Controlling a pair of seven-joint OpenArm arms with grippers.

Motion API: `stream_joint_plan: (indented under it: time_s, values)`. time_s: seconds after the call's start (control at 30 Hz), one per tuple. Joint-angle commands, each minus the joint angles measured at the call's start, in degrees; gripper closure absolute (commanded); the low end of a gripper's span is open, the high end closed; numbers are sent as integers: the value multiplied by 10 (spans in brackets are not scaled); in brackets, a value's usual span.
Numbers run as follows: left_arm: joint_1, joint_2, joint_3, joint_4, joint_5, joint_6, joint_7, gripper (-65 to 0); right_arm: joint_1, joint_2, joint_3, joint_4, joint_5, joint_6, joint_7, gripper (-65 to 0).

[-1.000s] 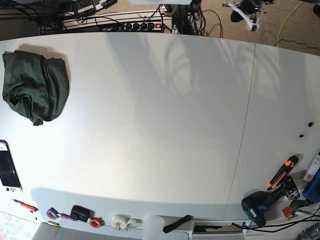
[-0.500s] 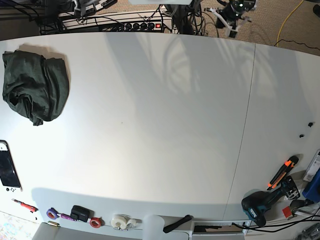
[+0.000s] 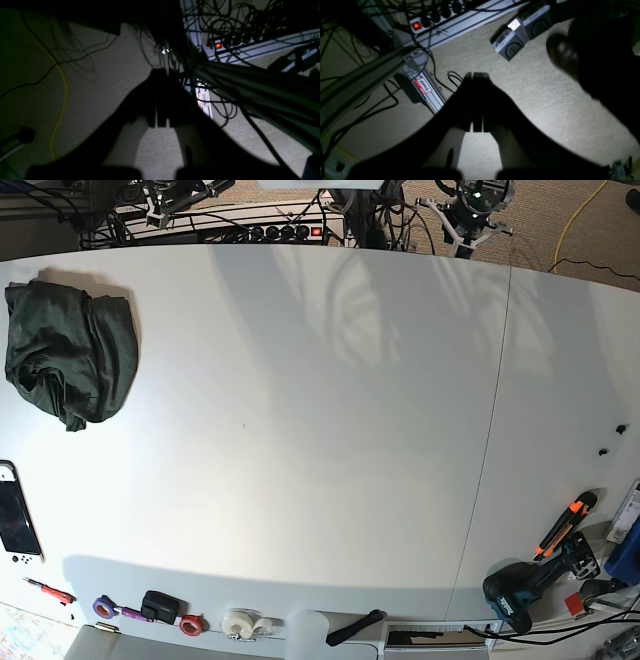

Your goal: Layout the t-shirt on the table in an organized manner, then fold the t-shirt properly

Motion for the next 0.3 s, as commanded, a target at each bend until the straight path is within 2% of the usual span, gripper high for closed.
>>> stream_joint_plan:
  time_s: [0.0, 0.1, 0.27]
  values:
    - [2, 2, -1, 10, -2, 5, -9, 0, -4, 9, 1, 2, 1, 0, -3, 0]
    - [2, 13, -1, 16, -2, 19, -14, 0, -5, 9, 1, 2, 1, 0, -9, 0]
    - [2, 28, -1, 22, -2, 19, -37, 0, -5, 9, 1, 2, 1, 0, -9, 0]
